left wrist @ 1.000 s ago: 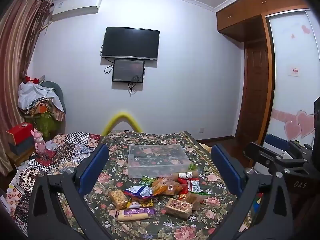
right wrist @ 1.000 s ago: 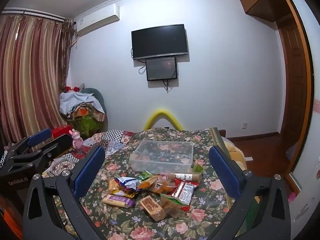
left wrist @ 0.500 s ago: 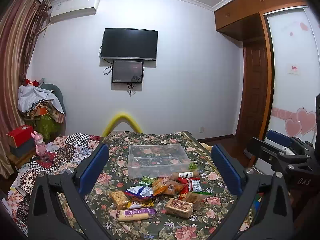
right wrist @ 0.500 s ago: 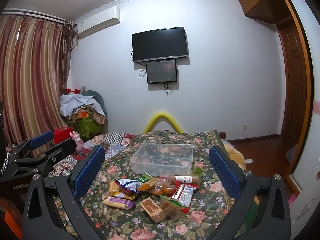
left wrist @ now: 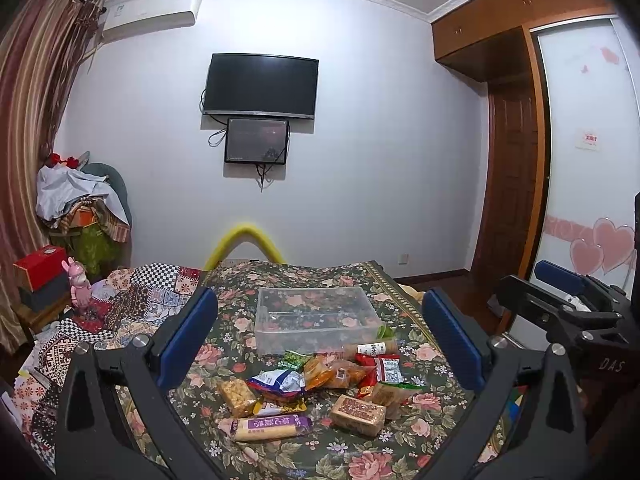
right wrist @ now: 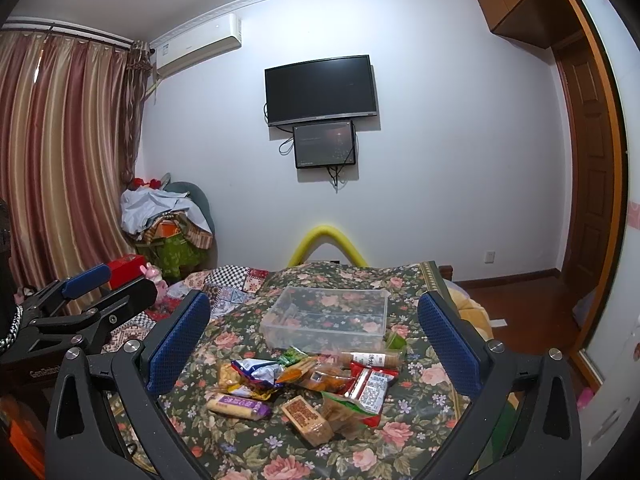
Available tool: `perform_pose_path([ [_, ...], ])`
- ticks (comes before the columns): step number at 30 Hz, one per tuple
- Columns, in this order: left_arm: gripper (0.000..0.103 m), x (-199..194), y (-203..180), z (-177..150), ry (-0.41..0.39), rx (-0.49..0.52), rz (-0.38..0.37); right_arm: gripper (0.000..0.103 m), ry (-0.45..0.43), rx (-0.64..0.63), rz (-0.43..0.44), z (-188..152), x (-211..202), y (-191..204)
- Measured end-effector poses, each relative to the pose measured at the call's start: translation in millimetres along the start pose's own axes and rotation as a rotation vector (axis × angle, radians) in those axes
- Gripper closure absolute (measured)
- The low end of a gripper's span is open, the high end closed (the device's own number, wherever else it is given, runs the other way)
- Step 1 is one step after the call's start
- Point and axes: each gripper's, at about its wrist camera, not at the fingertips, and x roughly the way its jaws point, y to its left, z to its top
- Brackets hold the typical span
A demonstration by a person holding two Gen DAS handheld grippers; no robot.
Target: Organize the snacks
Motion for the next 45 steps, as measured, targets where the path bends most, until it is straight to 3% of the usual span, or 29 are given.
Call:
perform_pose_path([
  [45, 0.000, 4.9, 0.7, 0.1, 0.013, -0.009, 0.001, 0.000, -0.002, 0.011, 0.006, -1.6, -2.2, 3.4],
])
